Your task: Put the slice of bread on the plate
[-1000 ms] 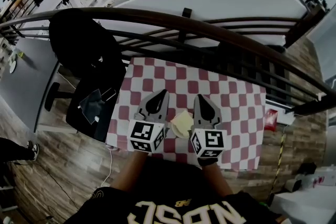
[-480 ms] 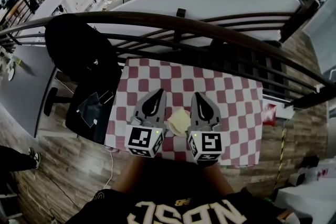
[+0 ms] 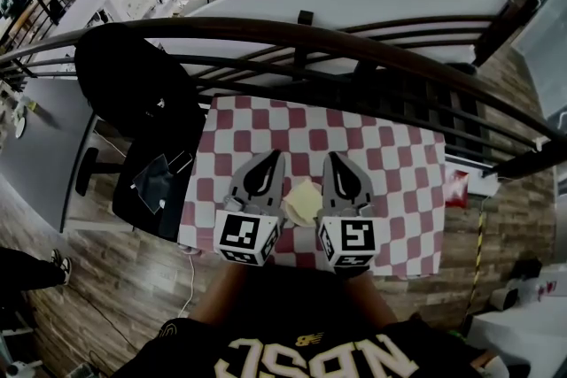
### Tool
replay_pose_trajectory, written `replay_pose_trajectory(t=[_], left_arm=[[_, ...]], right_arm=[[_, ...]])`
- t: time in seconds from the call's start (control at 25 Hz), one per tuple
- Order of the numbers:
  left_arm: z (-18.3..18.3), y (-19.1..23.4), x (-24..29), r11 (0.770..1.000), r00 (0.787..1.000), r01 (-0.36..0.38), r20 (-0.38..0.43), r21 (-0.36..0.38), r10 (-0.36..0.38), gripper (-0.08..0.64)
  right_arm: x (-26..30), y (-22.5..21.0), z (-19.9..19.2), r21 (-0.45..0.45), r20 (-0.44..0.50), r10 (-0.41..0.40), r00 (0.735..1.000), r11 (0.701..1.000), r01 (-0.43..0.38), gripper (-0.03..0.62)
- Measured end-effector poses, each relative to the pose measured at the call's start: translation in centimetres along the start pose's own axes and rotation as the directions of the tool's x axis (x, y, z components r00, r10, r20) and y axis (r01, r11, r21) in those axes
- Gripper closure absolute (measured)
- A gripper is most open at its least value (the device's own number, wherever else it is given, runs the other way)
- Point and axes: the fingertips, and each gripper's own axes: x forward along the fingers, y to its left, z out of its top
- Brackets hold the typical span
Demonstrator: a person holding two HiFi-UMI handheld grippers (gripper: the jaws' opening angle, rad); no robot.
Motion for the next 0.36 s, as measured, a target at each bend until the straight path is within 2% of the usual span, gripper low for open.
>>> replay_pose_trajectory(t=[0.08,0.24,0.36], left_arm=[[0.0,-0.1,0.1,1.0,1.0,0.002,-0.001,-0.007,-0.002,0.541],[1.1,-0.1,0.1,0.997,1.0,0.015,0.023,-0.078,-0.013,0.541],[2.3,-0.2,0.2,0.996,0.999,0.025,0.049,-0.084,-0.02,0.541]], right_arm=[[0.0,0.1,0.1,-0.003,0.001,0.002,1.0,1.0,-0.002,0.577],[0.0,0.0,0.2,-0.006,0.003,0.005,1.0,1.0,-0.005,0.577],[0.1,-0.3,0.3,-0.011,0.003,0.006,1.0,1.0,-0.006,0.577]])
